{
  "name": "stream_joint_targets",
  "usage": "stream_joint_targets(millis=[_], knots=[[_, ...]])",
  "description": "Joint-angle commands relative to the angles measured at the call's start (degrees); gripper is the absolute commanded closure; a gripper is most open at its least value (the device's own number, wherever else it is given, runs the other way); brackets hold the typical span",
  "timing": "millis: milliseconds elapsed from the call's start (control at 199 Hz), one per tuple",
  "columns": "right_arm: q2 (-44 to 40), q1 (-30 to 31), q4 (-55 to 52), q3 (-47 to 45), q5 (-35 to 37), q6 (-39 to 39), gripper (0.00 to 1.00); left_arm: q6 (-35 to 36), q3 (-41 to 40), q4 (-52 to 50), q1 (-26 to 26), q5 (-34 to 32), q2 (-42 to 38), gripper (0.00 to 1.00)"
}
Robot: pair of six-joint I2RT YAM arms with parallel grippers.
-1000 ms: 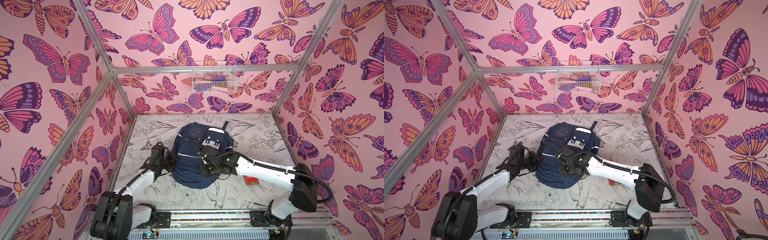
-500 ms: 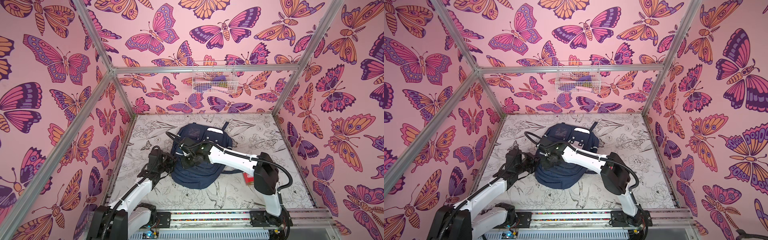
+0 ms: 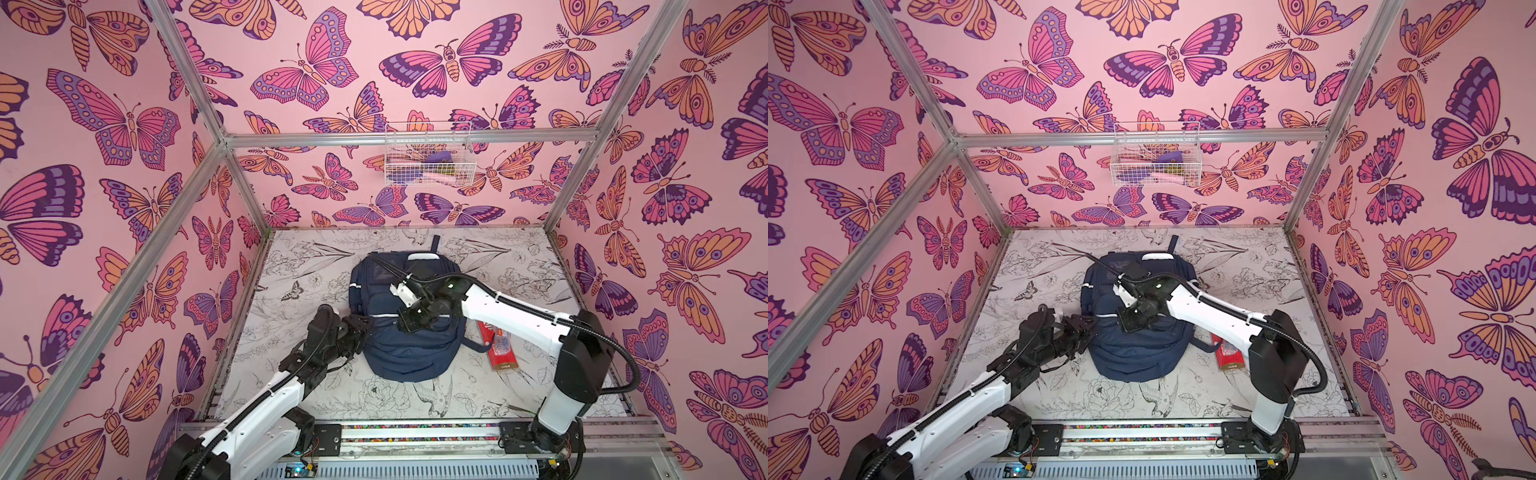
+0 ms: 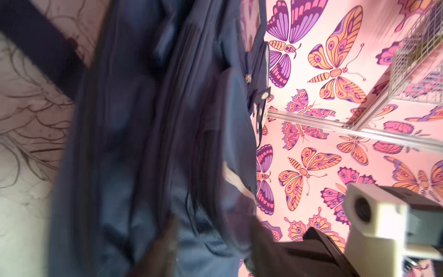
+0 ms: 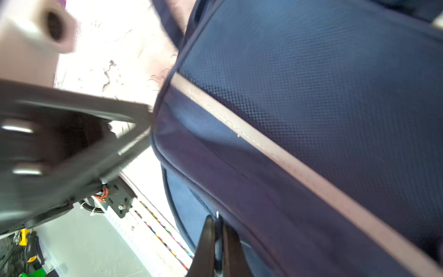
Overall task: Pack books, pencil case, and school supplies into a backpack
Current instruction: Unzip the student bag at the center of the table.
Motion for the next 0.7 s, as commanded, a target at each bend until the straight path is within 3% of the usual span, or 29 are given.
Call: stream_joint_targets(millis=[0, 130, 306, 416, 577, 692], knots=[[-3.1, -1.6, 2.4, -3.4, 2.8, -1.1, 1.00, 4.6, 4.4, -5.9, 2.4, 1.2, 3.1, 0.38], [-4.9, -1.5, 5.3, -6.4, 1.8, 0.5, 1.00, 4.8, 7.4, -3.5, 4.7, 5.4, 11.0, 0.42], [-5.3, -0.4, 6.4, -7.1, 2.1, 1.9, 1.00, 5.5, 12.1, 1.9, 4.7, 12.6, 22.4, 0.41], [-5.1, 0.4, 6.8, -7.3, 2.8, 3.0, 1.00, 5.1, 13.0, 5.4, 4.3, 13.9, 26.0, 0.43], [-5.1, 1.2, 6.7, -7.3, 3.9, 4.3, 1.00, 4.0, 13.7, 9.9, 4.3, 15.3, 30.0, 0.61], [-4.8, 2.0, 6.0, -7.0, 5.1, 4.9, 1.00, 0.2, 12.6, 19.3, 4.2, 18.4, 33.1, 0.91]])
